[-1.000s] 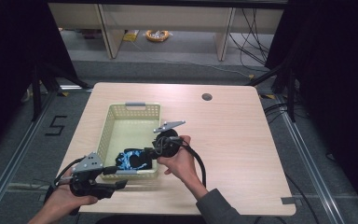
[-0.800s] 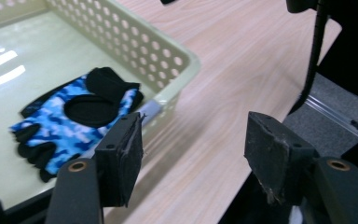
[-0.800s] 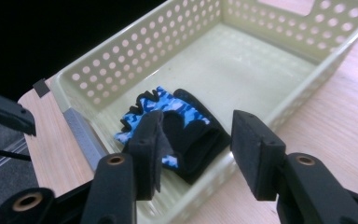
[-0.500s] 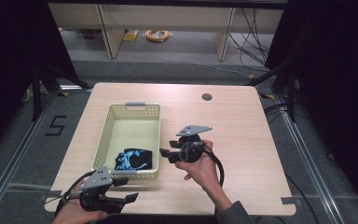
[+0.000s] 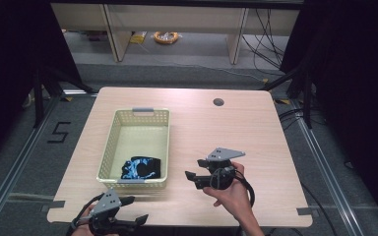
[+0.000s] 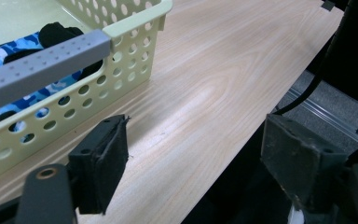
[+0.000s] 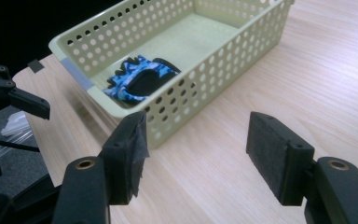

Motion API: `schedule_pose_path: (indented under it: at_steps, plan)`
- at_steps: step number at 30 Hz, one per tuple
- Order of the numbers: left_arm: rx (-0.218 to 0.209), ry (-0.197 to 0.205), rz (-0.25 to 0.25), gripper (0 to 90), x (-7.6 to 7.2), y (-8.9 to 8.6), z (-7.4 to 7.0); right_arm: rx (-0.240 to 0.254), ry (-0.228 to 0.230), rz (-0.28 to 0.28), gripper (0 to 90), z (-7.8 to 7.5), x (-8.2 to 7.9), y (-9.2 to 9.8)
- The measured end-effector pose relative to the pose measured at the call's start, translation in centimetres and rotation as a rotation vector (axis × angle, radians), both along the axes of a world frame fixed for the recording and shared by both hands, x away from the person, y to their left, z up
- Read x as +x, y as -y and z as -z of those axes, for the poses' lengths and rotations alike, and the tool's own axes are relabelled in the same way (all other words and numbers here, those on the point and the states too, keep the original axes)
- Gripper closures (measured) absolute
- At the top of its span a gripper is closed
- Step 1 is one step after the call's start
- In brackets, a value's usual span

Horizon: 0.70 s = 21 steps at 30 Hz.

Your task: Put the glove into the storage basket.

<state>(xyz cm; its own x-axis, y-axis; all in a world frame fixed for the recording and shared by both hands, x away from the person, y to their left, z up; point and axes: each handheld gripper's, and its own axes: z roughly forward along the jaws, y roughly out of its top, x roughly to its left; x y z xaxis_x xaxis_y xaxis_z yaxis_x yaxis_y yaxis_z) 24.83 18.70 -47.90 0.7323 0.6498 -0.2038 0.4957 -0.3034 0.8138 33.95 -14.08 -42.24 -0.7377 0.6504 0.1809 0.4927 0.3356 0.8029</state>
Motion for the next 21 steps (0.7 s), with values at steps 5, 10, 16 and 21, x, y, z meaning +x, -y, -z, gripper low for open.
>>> schedule_pose_path:
  at_steps: [5, 10, 16, 21]
  plan:
    - [0.035, 0.022, -0.015, 20.9, -0.2, -0.3, 0.4, 0.018, -0.001, 0.025, 37.6, 0.3, -0.7, 1.2]
    - [0.033, 0.031, -0.031, 20.8, -0.3, -0.2, 0.8, 0.032, -0.001, 0.038, 37.0, 1.3, -1.3, 2.5]
    - [0.066, 0.042, -0.021, 21.1, -0.3, -0.4, 1.0, 0.042, -0.015, 0.043, 35.4, 2.8, -2.4, 4.0]
    - [0.058, 0.043, -0.027, 21.1, -0.2, -0.6, 1.1, 0.073, -0.005, 0.037, 31.1, 3.9, -3.5, 4.8]
